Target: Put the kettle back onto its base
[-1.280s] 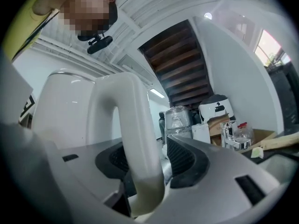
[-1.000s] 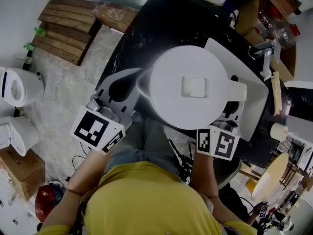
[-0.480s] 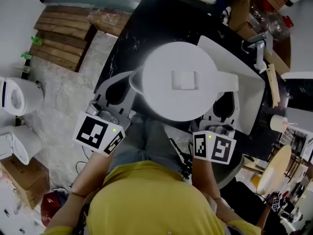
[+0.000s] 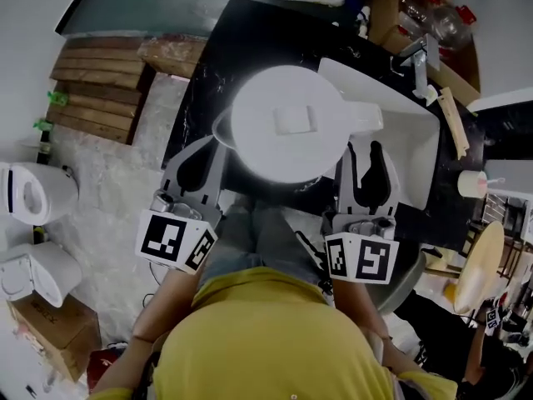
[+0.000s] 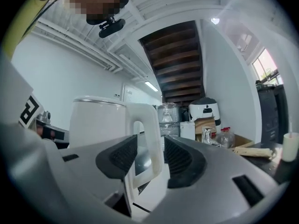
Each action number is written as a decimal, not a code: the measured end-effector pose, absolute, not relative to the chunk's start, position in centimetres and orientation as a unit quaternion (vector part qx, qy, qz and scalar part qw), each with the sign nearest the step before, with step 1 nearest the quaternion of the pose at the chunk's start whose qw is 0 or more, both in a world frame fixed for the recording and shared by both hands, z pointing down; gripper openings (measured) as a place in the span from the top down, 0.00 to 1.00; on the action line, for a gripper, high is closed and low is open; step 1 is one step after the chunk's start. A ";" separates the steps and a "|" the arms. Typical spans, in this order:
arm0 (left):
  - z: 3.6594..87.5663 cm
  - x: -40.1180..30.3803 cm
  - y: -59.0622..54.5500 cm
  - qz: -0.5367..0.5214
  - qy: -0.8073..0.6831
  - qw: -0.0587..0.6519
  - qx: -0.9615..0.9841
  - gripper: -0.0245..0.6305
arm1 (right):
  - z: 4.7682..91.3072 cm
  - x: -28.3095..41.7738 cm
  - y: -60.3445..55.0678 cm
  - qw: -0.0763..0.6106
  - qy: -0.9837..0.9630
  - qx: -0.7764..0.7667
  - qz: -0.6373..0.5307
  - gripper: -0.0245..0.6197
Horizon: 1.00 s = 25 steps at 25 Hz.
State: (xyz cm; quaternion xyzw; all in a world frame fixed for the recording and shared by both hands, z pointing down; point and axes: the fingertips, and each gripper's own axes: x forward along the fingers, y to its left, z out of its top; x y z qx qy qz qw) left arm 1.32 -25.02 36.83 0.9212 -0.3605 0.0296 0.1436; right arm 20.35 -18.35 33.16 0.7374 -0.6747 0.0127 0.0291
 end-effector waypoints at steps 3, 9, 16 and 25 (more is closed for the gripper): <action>36.3 1.1 -24.1 0.029 -0.365 0.143 0.920 0.96 | 32.4 19.1 -17.4 0.033 -0.684 0.729 0.009 0.69; 35.2 1.4 -21.3 0.029 -0.353 0.143 0.924 0.96 | 31.1 16.6 -15.8 0.032 -0.704 0.710 0.009 0.77; 33.4 1.9 -18.6 0.021 -0.333 0.133 0.933 0.96 | 29.7 13.3 -14.5 0.022 -0.731 0.681 0.013 0.86; 32.4 2.9 -16.7 0.021 -0.300 0.140 0.943 0.96 | 29.1 11.2 -13.2 0.015 -0.748 0.662 0.038 0.90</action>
